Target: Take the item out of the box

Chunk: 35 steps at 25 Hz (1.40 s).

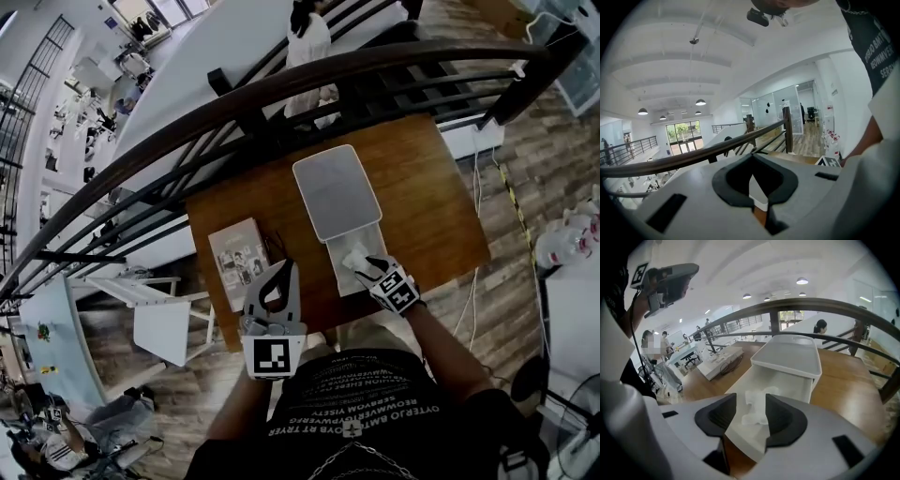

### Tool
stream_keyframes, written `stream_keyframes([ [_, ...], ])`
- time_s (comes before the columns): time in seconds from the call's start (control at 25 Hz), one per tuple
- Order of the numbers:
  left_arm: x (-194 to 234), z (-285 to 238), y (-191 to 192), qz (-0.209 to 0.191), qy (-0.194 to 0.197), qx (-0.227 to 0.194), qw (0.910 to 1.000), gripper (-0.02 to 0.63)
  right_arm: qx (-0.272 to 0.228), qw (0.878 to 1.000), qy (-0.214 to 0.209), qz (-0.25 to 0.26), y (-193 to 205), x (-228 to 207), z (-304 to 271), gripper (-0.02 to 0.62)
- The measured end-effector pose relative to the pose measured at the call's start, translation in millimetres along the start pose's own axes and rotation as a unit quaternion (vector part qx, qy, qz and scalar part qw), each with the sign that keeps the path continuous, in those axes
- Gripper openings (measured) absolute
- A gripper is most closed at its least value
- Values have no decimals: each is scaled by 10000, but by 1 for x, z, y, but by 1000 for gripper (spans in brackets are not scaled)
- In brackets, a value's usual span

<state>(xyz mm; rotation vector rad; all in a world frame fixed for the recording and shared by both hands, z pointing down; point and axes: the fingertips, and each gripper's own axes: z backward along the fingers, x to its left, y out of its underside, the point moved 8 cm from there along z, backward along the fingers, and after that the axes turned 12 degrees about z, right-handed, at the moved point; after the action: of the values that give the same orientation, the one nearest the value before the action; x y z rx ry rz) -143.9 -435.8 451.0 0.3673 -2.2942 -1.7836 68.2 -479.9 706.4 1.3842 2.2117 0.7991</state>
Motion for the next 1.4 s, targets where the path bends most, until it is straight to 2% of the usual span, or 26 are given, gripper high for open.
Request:
stream_keyframes([
  [0.08,1,-4,-3,-202,47,16,9998,5,116,9999,-103,22,-1,-1,-11,204],
  [0.28,0,-12,-2,176,-80,81,9998,5,430,9988,-234,18,1,-9,-33,227],
  [0.44,-2,-17,1,89,-101,174,9998,5,696,9973,-111,203,0,-20,-47,229],
  [0.56,-4,-20,4,218,-165,105,9996,5,1116,9926,-28,477,3,-24,-60,202],
  [0.64,-4,-16,6,162,-172,113,9997,5,1367,9876,-14,770,4,-19,-68,178],
  [0.76,-1,-6,6,27,-167,139,9998,5,1505,9841,22,940,3,-12,-72,92],
  [0.88,1,4,3,38,-199,105,9997,5,1310,9892,118,641,1,-13,-60,67],
  [1.04,2,13,2,110,-235,2,9997,5,662,9969,382,158,0,-20,-31,63],
  [1.4,-4,40,-3,47,-19,-185,9998,5,-406,9931,1035,-376,-17,-11,37,63],
])
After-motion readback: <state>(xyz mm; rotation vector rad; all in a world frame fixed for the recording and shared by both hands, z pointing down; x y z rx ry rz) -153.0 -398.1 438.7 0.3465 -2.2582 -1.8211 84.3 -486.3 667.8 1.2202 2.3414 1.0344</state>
